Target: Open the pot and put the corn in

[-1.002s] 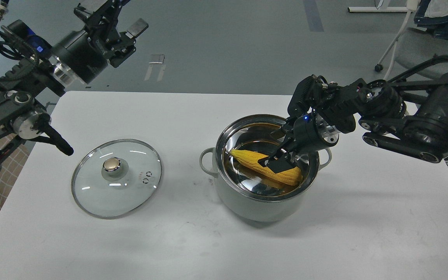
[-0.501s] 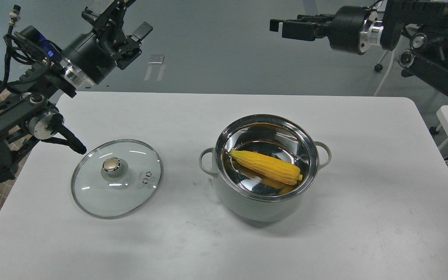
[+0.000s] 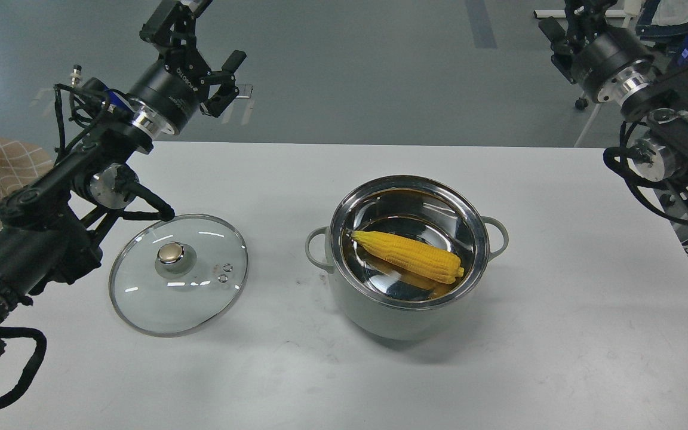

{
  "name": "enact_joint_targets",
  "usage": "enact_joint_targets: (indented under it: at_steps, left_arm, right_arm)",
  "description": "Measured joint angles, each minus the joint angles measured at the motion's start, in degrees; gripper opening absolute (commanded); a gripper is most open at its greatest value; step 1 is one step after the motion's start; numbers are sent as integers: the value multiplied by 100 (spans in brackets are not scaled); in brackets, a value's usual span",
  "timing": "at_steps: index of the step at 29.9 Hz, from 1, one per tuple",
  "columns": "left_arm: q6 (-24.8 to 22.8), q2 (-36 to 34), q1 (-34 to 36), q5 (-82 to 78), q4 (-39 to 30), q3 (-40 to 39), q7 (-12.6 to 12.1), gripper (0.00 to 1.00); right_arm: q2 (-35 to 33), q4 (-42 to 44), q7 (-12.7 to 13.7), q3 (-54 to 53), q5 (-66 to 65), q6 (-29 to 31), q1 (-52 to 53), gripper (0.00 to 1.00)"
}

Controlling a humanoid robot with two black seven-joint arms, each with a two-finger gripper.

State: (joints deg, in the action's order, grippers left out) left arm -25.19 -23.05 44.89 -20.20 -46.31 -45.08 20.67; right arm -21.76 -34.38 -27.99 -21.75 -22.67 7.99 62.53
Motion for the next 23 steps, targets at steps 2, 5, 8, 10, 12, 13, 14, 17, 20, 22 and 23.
enact_joint_targets:
  at_steps: [2,5,8,10,12,13,14,17,20,22,23]
  left_arm:
    - [-200,142,1,126,252,-3,-47,98]
    - [-269,346,1,175,582,-38,-58,98]
    - [-282,530,-78,183,735,-208,-58,98]
    - [-282,653,-216,183,750,-377,-61,98]
    - [-281,734,-335,184,724,-524,-65,98]
    - [-281,752,-373,184,710,-561,-67,98]
    - [-281,759,-402,186,688,-595,-69,98]
    - [-281,720,-439,191,550,-640,-72,98]
    - [-281,667,-445,192,426,-724,-77,98]
    - [-282,663,-446,193,402,-775,-81,98]
    - [-281,663,-446,193,396,-789,-82,98]
  right_arm:
    - [7,-10,0,-212,356,203,-202,100]
    - [85,-3,-1,-709,702,608,-528,100]
    - [256,16,-2,-1131,796,945,-807,100]
    - [358,23,-2,-1306,810,1100,-937,100]
    - [406,-1,-2,-1435,818,1172,-1028,100]
    - [417,-20,-2,-1492,822,1190,-1056,100]
    - [426,-41,-2,-1561,834,1205,-1081,100]
    - [434,-65,-2,-1738,893,1217,-1154,100]
    - [440,-77,-2,-1873,925,1195,-1219,100]
    - [443,-97,-2,-1912,928,1189,-1246,100]
    - [446,-112,-2,-1921,928,1189,-1257,100]
